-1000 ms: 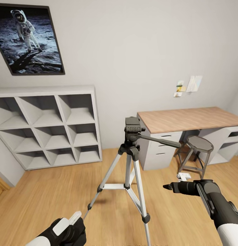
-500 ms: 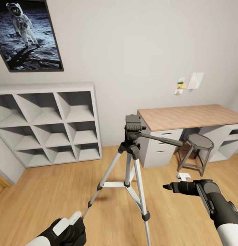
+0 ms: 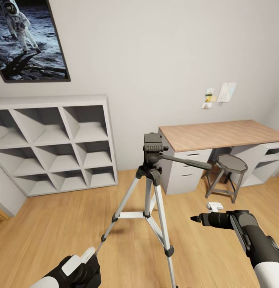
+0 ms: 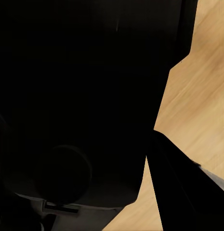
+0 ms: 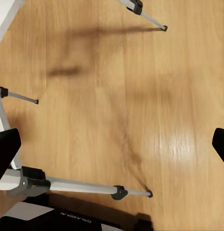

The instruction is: Attach the digital camera to the camera tripod in the bedroom.

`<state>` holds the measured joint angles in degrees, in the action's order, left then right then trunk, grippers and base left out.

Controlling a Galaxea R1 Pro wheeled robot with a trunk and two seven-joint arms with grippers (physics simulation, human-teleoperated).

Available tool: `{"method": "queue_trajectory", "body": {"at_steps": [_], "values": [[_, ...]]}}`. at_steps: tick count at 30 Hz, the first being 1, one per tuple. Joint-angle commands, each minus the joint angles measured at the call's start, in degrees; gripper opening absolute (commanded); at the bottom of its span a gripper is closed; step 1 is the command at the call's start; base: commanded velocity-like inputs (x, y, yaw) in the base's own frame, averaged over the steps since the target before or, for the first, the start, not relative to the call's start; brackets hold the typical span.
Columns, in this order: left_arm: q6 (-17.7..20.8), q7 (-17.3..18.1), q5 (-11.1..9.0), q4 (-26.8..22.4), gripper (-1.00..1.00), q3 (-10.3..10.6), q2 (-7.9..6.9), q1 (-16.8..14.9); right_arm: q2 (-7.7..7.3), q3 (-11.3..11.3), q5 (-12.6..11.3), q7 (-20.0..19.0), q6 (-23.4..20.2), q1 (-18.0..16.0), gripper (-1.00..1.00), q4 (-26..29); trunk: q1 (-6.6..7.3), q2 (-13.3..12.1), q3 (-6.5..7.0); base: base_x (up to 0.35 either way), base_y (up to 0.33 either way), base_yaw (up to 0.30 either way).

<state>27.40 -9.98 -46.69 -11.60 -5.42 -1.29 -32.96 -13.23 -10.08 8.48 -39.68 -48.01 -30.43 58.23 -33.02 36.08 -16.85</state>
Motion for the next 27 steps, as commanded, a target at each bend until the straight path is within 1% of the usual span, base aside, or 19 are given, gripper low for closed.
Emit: {"method": "queue_trajectory", "body": {"at_steps": [1, 5, 8, 14, 27], "values": [[0.4, -0.4, -0.2, -0.2, -1.00, -0.5, 0.03, 0.0, 0.03, -0.1, 0.6, -0.5, -0.1, -0.1, 1.00, 0.0, -0.02, 0.1, -0.08, 0.000, 0.000, -0.238], [0.4, -0.4, -0.2, -0.2, -1.00, -0.5, 0.02, 0.0, 0.09, -0.1, 0.6, -0.4, -0.2, -0.1, 1.00, 0.0, -0.02, 0.1, -0.09, 0.000, 0.000, -0.251], [0.4, -0.4, -0.2, -0.2, -1.00, -0.5, 0.02, 0.0, 0.11, -0.1, 0.7, -0.4, -0.3, -0.1, 1.00, 0.0, -0.02, 0.1, -0.09, 0.000, 0.000, -0.129], [0.4, -0.4, -0.2, -0.2, -1.00, -0.5, 0.03, 0.0, 0.21, 0.0, 0.8, -0.3, -0.1, -0.1, 1.00, 0.0, -0.02, 0.1, -0.19, 0.000, 0.000, -0.026], [0.4, -0.4, -0.2, -0.2, -1.00, -0.5, -0.01, 0.0, 0.22, 0.0, 0.7, -0.4, -0.2, -0.1, 1.00, 0.0, -0.02, 0.1, -1.31, 0.000, 0.000, -0.001]]}}
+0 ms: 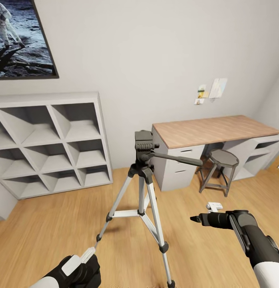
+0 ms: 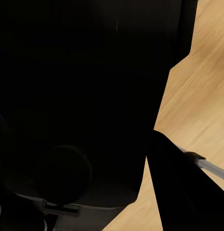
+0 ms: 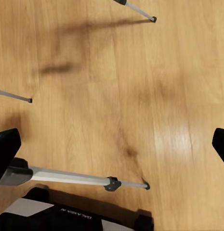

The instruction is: Attach the digital camera to the camera tripod in the bedroom.

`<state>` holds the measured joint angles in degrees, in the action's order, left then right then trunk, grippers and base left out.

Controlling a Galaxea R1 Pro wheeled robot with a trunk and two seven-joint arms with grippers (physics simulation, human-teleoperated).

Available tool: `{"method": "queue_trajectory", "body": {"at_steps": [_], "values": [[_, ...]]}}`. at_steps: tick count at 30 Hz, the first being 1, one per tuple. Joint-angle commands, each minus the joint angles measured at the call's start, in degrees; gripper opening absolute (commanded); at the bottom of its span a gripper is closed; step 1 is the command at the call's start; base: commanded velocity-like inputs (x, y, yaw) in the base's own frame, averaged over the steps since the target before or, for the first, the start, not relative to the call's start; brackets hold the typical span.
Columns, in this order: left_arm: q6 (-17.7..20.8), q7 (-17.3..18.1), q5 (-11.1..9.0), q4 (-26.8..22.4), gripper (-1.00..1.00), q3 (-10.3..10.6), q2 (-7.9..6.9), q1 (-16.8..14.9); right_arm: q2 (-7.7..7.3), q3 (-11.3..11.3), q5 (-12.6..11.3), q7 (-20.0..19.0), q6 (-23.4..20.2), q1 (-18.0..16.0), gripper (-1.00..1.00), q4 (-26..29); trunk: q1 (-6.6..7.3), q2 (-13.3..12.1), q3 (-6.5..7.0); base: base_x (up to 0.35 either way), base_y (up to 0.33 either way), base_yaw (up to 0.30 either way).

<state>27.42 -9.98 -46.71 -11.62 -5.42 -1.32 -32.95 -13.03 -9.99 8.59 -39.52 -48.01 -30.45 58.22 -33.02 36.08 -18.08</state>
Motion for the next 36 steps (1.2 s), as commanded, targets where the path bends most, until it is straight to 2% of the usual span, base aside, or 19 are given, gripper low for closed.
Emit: {"method": "queue_trajectory", "body": {"at_steps": [1, 31, 34, 36], "values": [[0.4, -0.4, -0.2, -0.2, -1.00, -0.5, 0.04, 0.0, 0.02, -0.1, 0.6, -0.6, -0.2, 0.0, 1.00, 0.1, -0.01, 0.1, -0.18, 0.000, 0.000, 0.000], [0.4, -0.4, -0.3, -0.2, -1.00, -0.5, 0.01, 0.0, 0.02, -0.3, -0.2, -1.2, -0.2, 0.0, 1.00, 0.0, -0.01, 0.1, -0.48, 0.000, 0.000, 0.000], [0.4, -0.4, -0.3, -0.2, -1.00, -0.5, -0.06, 0.0, 0.11, 0.0, 0.7, -0.8, -0.1, 0.0, 1.00, 0.5, -0.01, 0.1, -0.48, 0.000, 0.000, 0.000], [0.4, -0.4, -0.3, -0.2, -1.00, -0.5, -0.08, 0.0, 0.22, -0.4, 0.1, -0.7, 0.1, 0.0, 1.00, 0.9, -0.01, 0.1, -0.48, 0.000, 0.000, 0.000]]}}
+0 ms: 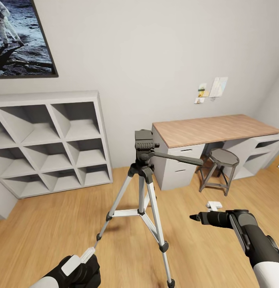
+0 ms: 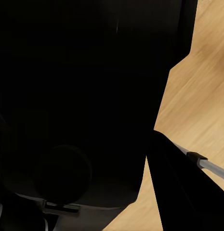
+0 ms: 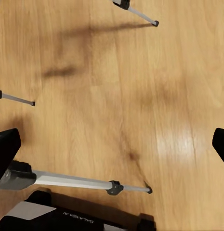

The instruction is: Attach the digital camera to the camera tripod in the bedroom.

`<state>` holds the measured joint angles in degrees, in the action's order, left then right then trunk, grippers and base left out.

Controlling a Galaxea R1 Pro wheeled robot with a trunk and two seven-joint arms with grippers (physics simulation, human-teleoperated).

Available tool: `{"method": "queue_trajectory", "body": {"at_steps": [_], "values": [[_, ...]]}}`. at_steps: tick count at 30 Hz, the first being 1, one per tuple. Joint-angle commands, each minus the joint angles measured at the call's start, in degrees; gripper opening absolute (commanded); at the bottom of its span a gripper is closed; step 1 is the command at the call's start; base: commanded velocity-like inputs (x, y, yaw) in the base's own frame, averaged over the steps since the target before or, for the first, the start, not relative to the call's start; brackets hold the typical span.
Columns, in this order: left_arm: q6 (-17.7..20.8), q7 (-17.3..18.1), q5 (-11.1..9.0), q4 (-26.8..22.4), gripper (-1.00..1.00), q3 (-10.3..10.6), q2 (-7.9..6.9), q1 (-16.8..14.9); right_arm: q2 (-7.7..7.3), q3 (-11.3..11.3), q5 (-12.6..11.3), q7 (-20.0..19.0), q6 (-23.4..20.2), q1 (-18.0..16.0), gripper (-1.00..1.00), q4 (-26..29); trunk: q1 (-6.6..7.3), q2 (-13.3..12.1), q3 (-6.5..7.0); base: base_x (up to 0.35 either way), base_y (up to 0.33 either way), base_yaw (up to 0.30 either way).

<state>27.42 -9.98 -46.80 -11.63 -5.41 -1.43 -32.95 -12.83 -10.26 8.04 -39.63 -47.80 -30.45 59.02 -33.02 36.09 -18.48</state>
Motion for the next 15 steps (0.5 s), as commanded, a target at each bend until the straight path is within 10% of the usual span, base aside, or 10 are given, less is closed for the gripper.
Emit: {"method": "queue_trajectory", "body": {"at_steps": [1, 9, 15], "values": [[0.4, -0.4, -0.2, -0.1, -1.00, -0.5, 0.03, 0.0, 0.04, -0.2, 0.6, -0.5, -0.1, 0.0, 1.00, 0.1, -0.02, 0.1, -0.08, 0.000, 0.000, 0.000], [0.4, -0.4, -0.2, -0.1, -1.00, -0.5, 0.03, 0.0, -0.30, -0.2, 0.4, -4.7, -0.2, 0.0, 1.00, 0.2, -0.02, 0.1, -0.08, 0.000, 0.000, 0.000], [0.4, -0.4, -0.1, -0.1, -1.00, -0.5, 0.03, 0.0, -0.17, 0.0, 1.8, -18.2, 1.3, 0.6, 1.00, -0.4, -0.02, 0.1, -0.08, -0.001, 0.000, 0.000]]}}
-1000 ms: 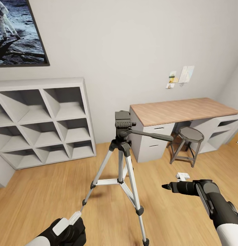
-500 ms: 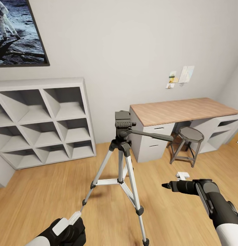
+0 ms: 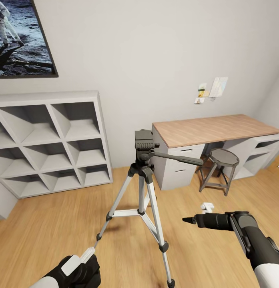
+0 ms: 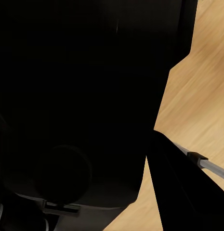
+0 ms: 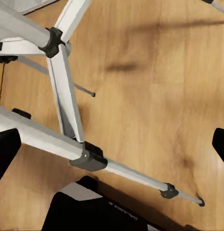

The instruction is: Attach the digital camera to the camera tripod in the bedroom.

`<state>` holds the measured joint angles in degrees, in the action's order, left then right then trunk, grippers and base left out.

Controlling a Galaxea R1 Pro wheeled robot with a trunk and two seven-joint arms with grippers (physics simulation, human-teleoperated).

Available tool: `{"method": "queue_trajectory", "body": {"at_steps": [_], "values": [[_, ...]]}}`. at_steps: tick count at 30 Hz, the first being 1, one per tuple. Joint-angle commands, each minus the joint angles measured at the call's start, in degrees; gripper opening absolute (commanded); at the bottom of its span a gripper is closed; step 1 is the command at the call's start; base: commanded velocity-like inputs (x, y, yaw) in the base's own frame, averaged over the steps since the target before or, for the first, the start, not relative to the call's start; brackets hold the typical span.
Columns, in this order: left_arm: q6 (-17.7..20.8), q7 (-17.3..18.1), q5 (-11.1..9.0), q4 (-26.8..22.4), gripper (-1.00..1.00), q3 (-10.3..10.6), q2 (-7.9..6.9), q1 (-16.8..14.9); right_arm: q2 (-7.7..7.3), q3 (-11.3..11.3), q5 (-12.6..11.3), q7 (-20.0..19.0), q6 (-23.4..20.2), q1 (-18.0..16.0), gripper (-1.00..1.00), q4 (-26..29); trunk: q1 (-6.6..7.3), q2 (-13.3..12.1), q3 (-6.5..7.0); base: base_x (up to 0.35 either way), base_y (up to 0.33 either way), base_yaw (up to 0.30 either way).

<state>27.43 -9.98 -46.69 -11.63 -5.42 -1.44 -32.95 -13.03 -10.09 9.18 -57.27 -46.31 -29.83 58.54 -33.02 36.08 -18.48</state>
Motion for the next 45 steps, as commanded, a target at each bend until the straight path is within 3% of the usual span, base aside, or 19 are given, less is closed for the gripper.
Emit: {"method": "queue_trajectory", "body": {"at_steps": [1, 8, 12, 18, 24, 29, 39, 45], "values": [[0.4, -0.4, -0.2, -0.2, -1.00, -0.5, 0.03, 0.0, 0.03, -0.1, 0.7, -1.3, 1.3, 0.0, 1.00, 0.0, -0.02, 0.1, -0.08, -0.056, 0.000, 0.000], [0.4, -0.4, -0.1, -0.2, -1.00, -0.4, 0.04, 0.0, 0.02, -0.1, 0.8, -3.9, 11.4, -0.2, 1.00, -0.3, -0.02, 0.1, -0.08, -0.213, 0.000, 0.000], [0.4, -0.4, -0.1, -0.2, -1.00, -0.4, 0.03, 0.0, 0.08, -0.1, 0.8, -4.3, 13.3, -0.3, 1.00, -0.3, -0.02, 0.1, -0.08, -0.141, 0.000, 0.000], [0.4, -0.4, -0.1, -0.2, -1.00, -0.4, 0.03, 0.0, 0.10, -0.1, 0.8, -4.4, 13.8, -0.3, 1.00, -0.4, -0.02, 0.1, -0.08, -0.031, 0.000, 0.000], [0.3, -0.6, -0.2, -0.2, -1.00, -0.3, -0.36, 0.0, 2.06, 1.8, 0.7, -2.4, 15.7, -2.1, 1.00, -2.3, -0.02, 0.1, -0.08, 0.000, 0.000, 0.000], [0.3, -0.6, -0.2, -0.2, -1.00, -0.3, -0.33, 0.1, 3.58, 0.4, 0.3, -2.8, 15.3, -1.0, 1.00, -0.7, -0.02, 0.1, -0.08, 0.000, 0.000, 0.000], [0.3, -0.7, -0.1, -0.2, -1.00, -0.3, -0.32, 0.1, 3.88, -0.1, 0.2, -6.0, 12.2, -0.9, 1.00, 2.6, -0.02, 0.1, -0.08, 0.000, 0.000, 0.000], [0.3, -0.7, -0.1, -0.2, -1.00, -0.3, -0.32, 0.1, 5.83, 0.0, 0.6, -5.7, 12.8, -0.9, 1.00, 4.5, -0.02, 0.1, -0.08, 0.000, 0.000, 0.000]]}}
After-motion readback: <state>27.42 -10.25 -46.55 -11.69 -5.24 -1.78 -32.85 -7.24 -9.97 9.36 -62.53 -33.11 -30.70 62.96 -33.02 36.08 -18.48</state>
